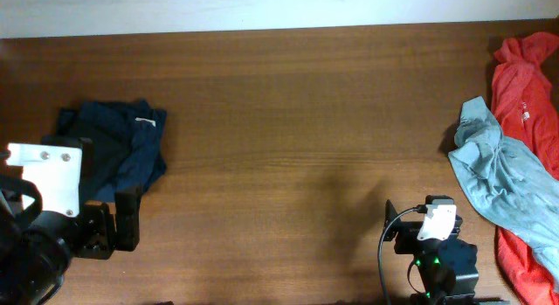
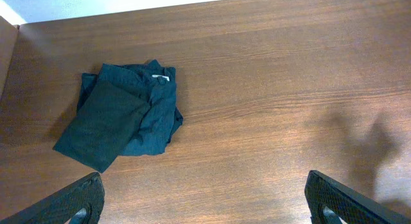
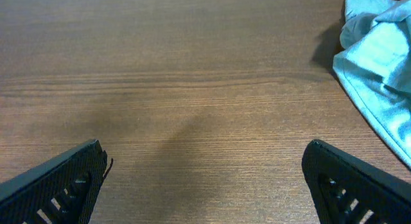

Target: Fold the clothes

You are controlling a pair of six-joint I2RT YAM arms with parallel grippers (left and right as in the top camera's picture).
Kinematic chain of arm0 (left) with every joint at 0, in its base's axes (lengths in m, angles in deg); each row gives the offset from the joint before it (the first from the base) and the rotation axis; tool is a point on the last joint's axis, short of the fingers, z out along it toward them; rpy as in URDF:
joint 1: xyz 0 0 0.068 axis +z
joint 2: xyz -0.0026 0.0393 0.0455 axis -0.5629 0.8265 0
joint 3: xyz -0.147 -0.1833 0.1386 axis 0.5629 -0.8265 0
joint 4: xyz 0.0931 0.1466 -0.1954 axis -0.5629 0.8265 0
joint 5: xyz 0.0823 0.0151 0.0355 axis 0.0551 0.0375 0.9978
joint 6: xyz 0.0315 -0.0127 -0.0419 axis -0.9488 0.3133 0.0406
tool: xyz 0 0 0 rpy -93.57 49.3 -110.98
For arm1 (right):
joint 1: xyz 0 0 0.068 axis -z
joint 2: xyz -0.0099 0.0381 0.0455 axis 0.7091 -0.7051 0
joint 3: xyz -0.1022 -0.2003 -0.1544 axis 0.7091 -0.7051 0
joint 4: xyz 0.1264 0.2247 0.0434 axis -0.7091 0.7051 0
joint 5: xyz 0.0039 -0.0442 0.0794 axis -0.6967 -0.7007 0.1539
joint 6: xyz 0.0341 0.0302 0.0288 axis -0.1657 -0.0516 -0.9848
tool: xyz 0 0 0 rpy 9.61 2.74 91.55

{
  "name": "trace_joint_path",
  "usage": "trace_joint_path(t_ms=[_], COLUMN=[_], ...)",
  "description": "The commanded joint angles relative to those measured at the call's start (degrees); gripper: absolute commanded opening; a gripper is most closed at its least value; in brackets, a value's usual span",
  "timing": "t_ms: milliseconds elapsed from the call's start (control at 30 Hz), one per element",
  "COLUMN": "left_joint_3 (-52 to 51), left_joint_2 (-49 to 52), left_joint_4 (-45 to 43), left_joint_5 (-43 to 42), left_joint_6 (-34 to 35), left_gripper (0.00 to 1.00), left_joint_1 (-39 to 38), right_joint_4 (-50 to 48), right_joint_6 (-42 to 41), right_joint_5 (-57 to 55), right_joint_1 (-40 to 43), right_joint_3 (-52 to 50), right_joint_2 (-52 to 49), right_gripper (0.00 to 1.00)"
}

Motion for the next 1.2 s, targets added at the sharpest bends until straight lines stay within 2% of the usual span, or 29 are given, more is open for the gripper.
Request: trace_joint_path(t_ms=[0, 1000, 1167], left_joint_3=[0.0, -0.2, -3.0], left_joint_2=[0.0, 0.3, 0.3], left_joint_4=[0.0, 0.0, -6.7], left_joint_5=[-0.7, -0.6, 0.0], left_joint_6=[-0.2, -0.2, -1.4], left_gripper=[1.0, 0.99, 0.99], left_joint_1=[-0.2, -1.4, -5.1], right_joint_4=[-0.2, -0.2, -0.2], right_joint_6=[-0.4, -0.4, -0.4], right_joint_5=[0.3, 0.3, 0.3], right_joint_1=[0.5, 0.5, 0.5], right_joint_3=[-0.5, -0.5, -0.5], right_joint_2=[0.6, 0.6, 0.6], right_gripper=[0.99, 0.99, 0.99])
